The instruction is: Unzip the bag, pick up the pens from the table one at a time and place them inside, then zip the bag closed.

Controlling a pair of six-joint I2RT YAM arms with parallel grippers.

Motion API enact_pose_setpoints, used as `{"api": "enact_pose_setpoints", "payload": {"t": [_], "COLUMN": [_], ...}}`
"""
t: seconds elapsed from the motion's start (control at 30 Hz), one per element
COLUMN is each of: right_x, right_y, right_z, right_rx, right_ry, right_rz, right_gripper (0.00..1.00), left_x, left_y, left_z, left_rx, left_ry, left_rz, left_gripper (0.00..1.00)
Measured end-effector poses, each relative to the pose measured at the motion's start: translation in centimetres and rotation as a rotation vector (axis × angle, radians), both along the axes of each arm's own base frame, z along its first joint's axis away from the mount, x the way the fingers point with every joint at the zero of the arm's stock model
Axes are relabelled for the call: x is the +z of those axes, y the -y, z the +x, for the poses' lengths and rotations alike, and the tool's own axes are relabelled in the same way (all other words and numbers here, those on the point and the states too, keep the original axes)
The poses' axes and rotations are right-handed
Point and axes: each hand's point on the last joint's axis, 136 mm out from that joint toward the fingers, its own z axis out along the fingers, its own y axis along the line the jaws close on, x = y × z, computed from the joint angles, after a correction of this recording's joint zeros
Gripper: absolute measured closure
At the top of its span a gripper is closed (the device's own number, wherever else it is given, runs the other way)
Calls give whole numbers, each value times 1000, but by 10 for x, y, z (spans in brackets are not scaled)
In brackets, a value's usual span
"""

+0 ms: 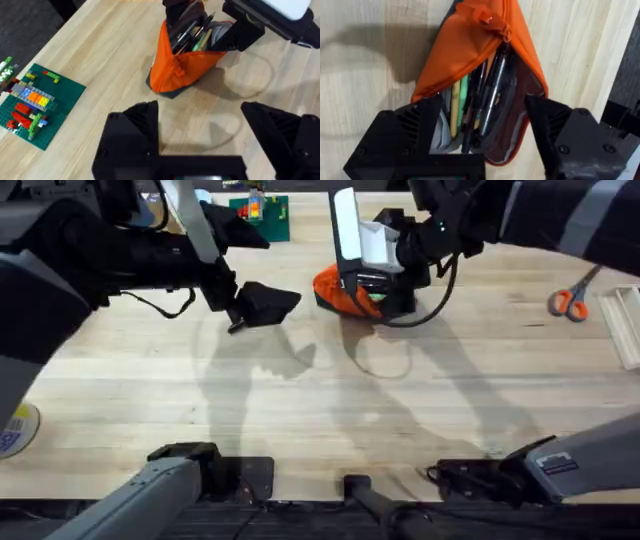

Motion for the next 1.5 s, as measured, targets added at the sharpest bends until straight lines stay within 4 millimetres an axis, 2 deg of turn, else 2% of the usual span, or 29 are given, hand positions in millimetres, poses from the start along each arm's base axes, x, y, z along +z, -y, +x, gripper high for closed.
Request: {"api": "enact_pose_setpoints", "payload": {"t": [0.57, 0.7, 0.87, 1.03, 1.13, 1.5], "right_x": [4, 19, 51, 79, 90, 90], "right_y": [0, 0, 1, 3, 5, 13], "right_z": [0, 0, -2, -7, -13, -31], "right_rx": [-47, -86, -149, -237, -316, -726], "right_ry": [-8, 13, 60, 83, 64, -150], "right_rz": [25, 57, 123, 201, 251, 417], "right_gripper": [5, 5, 5, 4, 5, 5], "left_x": [0, 0, 0, 0, 0, 0], "left_y": [0, 0, 0, 0, 0, 0], "left_z": [0, 0, 0, 0, 0, 0], "left_rx": [0, 0, 0, 0, 0, -1], "left_ry": [0, 0, 0, 0, 0, 0], "left_rz": [0, 0, 0, 0, 0, -1], "left_gripper": [7, 8, 7, 8, 7, 7]}}
